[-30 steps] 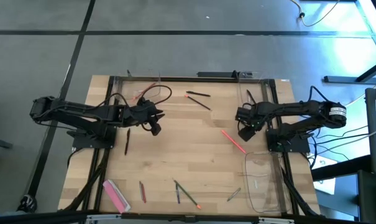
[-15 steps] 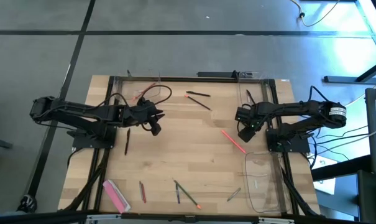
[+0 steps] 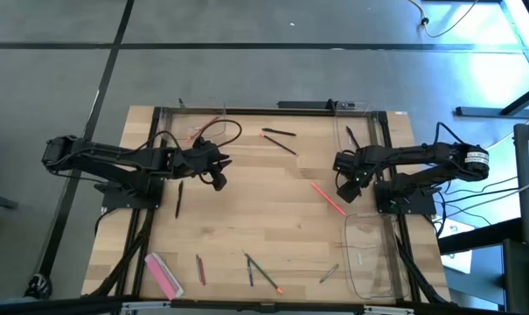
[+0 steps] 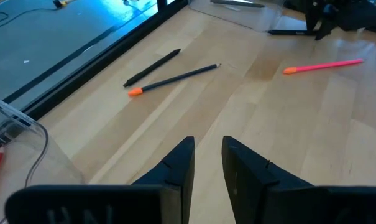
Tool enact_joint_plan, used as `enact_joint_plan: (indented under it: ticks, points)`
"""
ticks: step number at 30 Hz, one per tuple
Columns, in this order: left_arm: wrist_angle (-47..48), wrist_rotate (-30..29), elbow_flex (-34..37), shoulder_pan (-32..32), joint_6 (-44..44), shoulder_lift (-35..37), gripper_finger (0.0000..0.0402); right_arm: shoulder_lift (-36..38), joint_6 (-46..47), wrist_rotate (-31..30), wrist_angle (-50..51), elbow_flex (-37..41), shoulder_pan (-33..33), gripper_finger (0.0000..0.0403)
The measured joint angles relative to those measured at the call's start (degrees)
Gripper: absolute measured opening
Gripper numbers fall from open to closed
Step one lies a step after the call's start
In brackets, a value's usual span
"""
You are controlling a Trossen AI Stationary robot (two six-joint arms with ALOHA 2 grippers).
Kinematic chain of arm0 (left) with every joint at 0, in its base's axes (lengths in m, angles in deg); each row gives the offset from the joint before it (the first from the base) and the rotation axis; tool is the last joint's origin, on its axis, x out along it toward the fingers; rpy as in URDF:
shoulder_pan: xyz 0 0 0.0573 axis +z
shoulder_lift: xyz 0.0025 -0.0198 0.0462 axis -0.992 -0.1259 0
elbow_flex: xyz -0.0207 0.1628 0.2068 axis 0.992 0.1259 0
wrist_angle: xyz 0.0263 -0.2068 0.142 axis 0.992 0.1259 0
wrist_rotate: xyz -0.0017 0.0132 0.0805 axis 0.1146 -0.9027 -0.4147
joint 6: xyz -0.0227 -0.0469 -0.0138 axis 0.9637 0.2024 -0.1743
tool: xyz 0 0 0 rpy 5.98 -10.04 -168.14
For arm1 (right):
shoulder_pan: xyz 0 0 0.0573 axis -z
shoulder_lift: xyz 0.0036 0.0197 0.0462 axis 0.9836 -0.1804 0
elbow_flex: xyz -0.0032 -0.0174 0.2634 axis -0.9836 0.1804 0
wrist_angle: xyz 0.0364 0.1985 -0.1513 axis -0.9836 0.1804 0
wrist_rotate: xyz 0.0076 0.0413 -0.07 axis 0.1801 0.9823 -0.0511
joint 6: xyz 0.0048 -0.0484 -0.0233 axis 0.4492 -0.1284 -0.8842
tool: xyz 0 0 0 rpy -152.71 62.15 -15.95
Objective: Sort crayons/erasers/pens/pencils in bins
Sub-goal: Put the black pen into the top right transparent bin
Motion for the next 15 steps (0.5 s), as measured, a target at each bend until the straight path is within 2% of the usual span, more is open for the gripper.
enact_joint_plan:
  ticks: [4,15]
  points:
    - [-0.01,0.0,0.0,0.0,0.0,-0.01,0.0074,-0.21,-1.49,1.58,-0.53,-1.79,-0.15,0.0159]
    - [-0.01,0.0,0.0,0.0,0.0,-0.01,0.0074,-0.33,-1.55,0.57,-1.26,-1.89,-0.08,0.0158]
